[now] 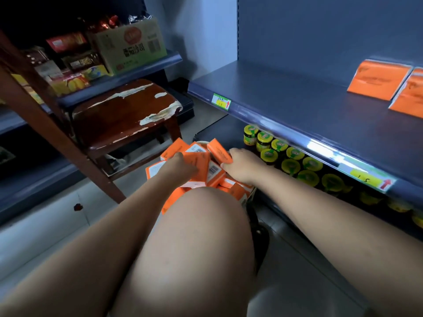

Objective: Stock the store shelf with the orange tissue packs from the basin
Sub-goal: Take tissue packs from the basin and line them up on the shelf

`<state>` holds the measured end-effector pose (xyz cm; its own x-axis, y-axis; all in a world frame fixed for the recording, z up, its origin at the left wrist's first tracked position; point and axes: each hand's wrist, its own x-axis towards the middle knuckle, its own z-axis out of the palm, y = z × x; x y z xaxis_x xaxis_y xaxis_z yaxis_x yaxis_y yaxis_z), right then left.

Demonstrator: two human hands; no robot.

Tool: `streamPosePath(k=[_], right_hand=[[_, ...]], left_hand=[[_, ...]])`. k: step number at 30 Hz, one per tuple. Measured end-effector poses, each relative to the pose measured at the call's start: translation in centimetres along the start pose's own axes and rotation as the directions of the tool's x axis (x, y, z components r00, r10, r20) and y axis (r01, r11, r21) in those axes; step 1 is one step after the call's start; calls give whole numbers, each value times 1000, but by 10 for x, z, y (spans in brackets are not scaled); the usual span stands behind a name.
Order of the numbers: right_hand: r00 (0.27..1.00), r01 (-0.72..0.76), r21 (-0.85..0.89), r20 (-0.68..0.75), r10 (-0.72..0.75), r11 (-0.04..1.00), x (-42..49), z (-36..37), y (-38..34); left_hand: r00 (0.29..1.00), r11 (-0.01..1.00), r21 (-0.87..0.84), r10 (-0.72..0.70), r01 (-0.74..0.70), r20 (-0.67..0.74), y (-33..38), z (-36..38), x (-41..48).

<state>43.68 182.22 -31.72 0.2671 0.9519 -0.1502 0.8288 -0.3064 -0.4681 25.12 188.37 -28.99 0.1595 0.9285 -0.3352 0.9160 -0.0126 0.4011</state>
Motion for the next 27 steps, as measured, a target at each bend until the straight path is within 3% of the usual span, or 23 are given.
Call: streamPosePath(k=[6,10,14,19,27], right_hand=[[993,-100,68,-52,104,993,22,33,-5],[984,-121,55,-121,127,991,22,47,0],[979,-95,197,-159,128,976,24,43,10],[984,-176,274,20,177,945,28,42,16],[968,-121,425,-148,201,897,31,43,17]], left_hand=[[998,998,-5,-59,59,-21,-13,14,15],[991,970,-205,-132,127,-14,-12,18,22],[979,877,-444,-203,184,6,-18,25,28],[975,712,-674,-213,197,59,-18,29,23],[983,634,-763,-182,125,10,-24,22,16]])
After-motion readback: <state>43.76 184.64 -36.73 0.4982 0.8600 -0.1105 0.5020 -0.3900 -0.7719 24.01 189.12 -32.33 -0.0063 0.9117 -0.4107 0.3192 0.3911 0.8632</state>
